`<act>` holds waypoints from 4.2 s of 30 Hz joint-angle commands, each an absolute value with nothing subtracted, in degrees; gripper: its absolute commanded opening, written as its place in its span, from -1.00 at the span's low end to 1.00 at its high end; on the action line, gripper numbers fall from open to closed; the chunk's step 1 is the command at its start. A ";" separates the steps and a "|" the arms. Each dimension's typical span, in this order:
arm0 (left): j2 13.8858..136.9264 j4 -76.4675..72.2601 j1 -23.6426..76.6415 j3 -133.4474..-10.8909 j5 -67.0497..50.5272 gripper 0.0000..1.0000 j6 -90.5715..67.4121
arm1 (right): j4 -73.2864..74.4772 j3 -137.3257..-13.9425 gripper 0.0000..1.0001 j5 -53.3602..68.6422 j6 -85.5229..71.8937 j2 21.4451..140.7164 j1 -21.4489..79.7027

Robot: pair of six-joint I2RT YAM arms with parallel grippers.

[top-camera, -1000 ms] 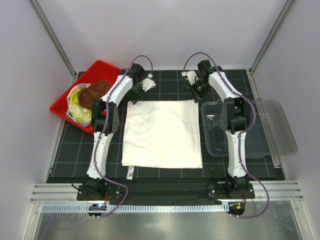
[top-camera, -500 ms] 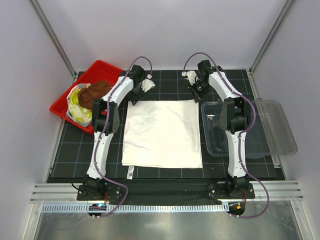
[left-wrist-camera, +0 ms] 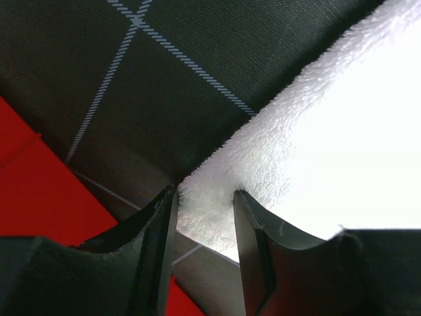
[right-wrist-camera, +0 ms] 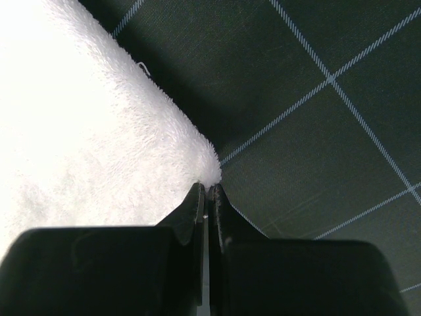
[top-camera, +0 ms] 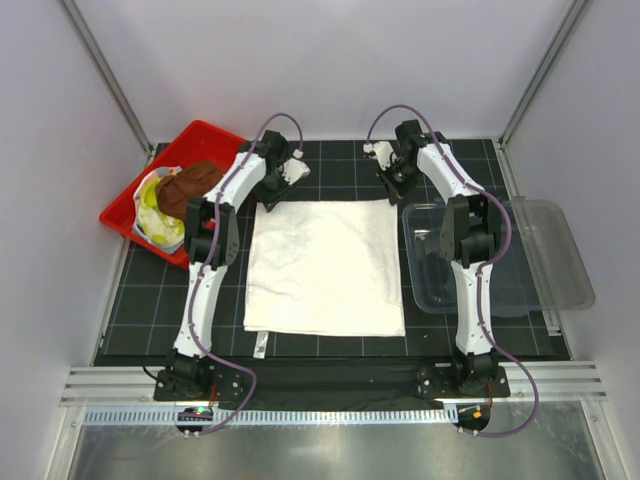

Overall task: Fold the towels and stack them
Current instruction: Fold the towel

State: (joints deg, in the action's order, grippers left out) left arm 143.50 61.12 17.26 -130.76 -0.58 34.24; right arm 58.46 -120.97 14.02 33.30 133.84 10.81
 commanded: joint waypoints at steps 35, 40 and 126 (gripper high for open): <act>122.97 43.06 16.00 -115.66 8.70 -1.00 27.08 | 32.79 -107.05 -0.98 6.77 25.76 115.59 10.98; 112.27 42.28 16.26 -112.42 11.06 -1.00 24.26 | 27.43 -101.53 -0.98 6.77 20.93 105.66 12.04; 90.62 27.25 15.29 -75.43 2.02 -1.00 22.24 | 2.81 -60.65 -0.98 18.53 14.68 83.85 10.55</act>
State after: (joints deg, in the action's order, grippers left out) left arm 94.67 28.29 15.68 -77.36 1.30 22.81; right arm 2.68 -61.82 18.24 14.87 87.50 10.87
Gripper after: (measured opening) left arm 0.026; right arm 0.050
